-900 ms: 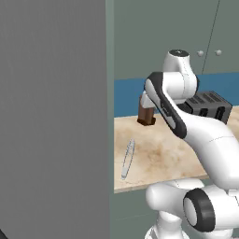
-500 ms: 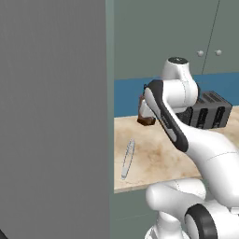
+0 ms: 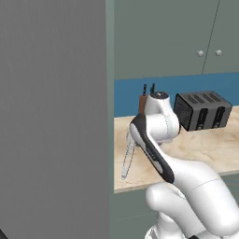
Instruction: Pick up the tongs from the counter and place them near the plate next to the oven.
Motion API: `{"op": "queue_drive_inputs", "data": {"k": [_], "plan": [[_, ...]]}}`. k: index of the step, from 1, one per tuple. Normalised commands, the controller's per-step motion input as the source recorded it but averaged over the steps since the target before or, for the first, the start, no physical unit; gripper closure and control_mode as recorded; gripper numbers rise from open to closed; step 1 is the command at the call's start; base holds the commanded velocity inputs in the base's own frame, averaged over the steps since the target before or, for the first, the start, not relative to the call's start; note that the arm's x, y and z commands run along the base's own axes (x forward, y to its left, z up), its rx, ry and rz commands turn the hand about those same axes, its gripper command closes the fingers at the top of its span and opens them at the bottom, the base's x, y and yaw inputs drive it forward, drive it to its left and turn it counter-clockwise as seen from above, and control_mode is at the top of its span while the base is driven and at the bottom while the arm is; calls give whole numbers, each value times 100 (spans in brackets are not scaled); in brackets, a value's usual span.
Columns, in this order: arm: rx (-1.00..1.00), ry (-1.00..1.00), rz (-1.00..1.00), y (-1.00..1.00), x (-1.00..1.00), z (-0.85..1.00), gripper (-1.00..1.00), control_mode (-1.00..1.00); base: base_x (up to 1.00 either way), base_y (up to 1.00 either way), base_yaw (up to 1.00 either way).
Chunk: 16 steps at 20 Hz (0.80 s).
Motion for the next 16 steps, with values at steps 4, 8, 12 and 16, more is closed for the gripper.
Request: {"op": "queue_drive_inputs", "data": {"k": [4,8,12,16], "plan": [[8,13,-16,14,25,-37,-100,-100,0,0,0],[5,12,-2,0,42,-34,-100,-100,0,0,0],[0,3,0,7,45,-38,-100,-100,0,0,0],[-2,3,0,18,39,-23,-100,-100,0,0,0]]}}
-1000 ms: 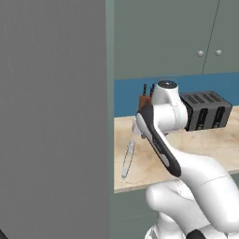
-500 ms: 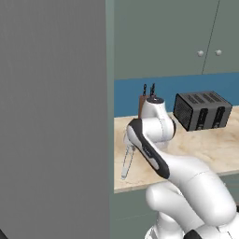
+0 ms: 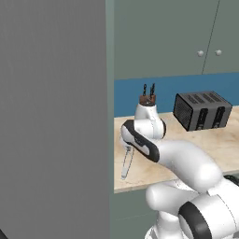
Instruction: Pick up the tongs from the counter and place them near the plate next to the oven.
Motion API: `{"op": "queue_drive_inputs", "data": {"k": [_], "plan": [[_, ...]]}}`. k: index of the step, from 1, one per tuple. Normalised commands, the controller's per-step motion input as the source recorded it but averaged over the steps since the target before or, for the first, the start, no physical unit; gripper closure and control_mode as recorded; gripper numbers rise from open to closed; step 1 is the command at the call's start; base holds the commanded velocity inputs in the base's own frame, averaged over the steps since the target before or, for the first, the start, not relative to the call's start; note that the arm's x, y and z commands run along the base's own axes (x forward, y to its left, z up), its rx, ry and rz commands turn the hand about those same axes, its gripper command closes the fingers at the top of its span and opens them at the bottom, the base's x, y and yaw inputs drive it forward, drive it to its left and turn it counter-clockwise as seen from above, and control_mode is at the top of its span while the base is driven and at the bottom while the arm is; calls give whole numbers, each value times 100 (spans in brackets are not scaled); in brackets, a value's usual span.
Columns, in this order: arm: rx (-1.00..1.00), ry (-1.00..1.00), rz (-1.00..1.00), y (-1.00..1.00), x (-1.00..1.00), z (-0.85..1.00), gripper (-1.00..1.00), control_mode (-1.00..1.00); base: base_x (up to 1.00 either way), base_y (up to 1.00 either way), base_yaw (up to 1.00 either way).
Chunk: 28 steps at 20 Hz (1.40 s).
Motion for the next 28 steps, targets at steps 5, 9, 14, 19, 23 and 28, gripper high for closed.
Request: {"op": "queue_drive_inputs", "data": {"k": [5,9,14,19,23,28], "plan": [[0,6,-3,11,31,-27,-100,-100,0,0,0],[0,8,-2,7,26,-23,-100,-100,0,0,0],[0,12,0,7,28,-27,-100,-100,0,0,0],[0,7,0,8,27,-35,-100,-100,0,0,0],[0,0,-3,4,10,-40,-100,-100,0,0,0],[0,0,-5,5,0,-44,-100,-100,0,0,0]]}}
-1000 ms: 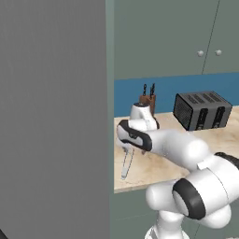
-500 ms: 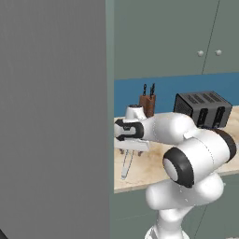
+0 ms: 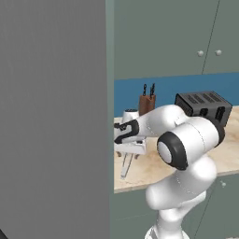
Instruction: Pick up the tongs from the counter and place them near the plate next to the oven.
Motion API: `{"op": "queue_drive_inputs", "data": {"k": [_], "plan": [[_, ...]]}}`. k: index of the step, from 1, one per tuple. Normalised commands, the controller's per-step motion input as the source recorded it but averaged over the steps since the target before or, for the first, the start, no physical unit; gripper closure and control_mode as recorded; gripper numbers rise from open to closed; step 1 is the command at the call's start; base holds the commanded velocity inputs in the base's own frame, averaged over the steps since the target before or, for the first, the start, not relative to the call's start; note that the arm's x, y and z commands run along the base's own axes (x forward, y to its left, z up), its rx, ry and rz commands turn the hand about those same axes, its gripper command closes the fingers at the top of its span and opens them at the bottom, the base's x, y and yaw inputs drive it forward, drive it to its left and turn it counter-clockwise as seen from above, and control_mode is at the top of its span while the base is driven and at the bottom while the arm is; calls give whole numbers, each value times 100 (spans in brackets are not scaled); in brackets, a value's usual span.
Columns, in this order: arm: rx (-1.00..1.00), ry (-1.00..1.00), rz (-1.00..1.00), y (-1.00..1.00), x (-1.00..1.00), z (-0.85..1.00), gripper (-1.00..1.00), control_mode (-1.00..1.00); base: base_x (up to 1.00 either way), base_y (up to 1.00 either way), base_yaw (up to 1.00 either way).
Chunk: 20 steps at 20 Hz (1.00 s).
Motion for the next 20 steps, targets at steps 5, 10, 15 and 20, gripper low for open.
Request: {"op": "queue_drive_inputs", "data": {"k": [5,10,15,20], "plan": [[-1,-1,-6,8,0,-56,100,-100,0,0,0],[-1,-8,-7,5,-7,-48,100,-100,0,0,0],[1,-14,-10,-2,-37,-9,100,-100,0,0,0],[0,-20,-8,-18,-54,24,100,-100,0,0,0]]}}
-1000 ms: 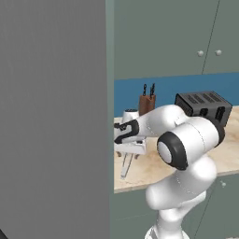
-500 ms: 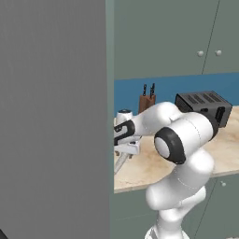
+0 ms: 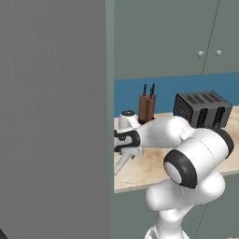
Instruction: Pick up the tongs from the counter and place them near the plate next to the oven.
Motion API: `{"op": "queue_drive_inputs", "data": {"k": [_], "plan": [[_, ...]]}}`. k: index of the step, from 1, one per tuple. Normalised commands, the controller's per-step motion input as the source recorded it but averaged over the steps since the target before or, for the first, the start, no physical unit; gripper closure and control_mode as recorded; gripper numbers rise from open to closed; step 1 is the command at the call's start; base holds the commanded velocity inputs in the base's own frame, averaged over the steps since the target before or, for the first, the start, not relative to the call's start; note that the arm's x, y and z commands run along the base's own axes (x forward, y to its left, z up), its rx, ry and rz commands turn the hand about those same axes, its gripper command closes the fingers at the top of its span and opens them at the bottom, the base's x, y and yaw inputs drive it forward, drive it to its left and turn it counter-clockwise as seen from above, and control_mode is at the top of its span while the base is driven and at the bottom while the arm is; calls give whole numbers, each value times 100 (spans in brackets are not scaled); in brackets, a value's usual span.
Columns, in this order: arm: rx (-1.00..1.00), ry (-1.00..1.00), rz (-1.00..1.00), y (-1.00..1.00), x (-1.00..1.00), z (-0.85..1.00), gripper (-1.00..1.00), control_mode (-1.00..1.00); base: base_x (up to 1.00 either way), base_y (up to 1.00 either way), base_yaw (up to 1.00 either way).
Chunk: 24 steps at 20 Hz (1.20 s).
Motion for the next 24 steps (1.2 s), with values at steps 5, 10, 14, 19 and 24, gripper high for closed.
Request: {"op": "queue_drive_inputs", "data": {"k": [5,10,14,19,24], "plan": [[0,-23,-8,-26,-49,70,100,-100,0,0,0],[0,-19,-3,-42,-32,84,100,-100,0,0,0],[0,-19,0,-51,-27,89,100,-100,0,0,0],[0,-20,1,-40,-41,80,100,-100,0,0,0],[0,-28,9,-36,-40,71,100,-100,0,0,0]]}}
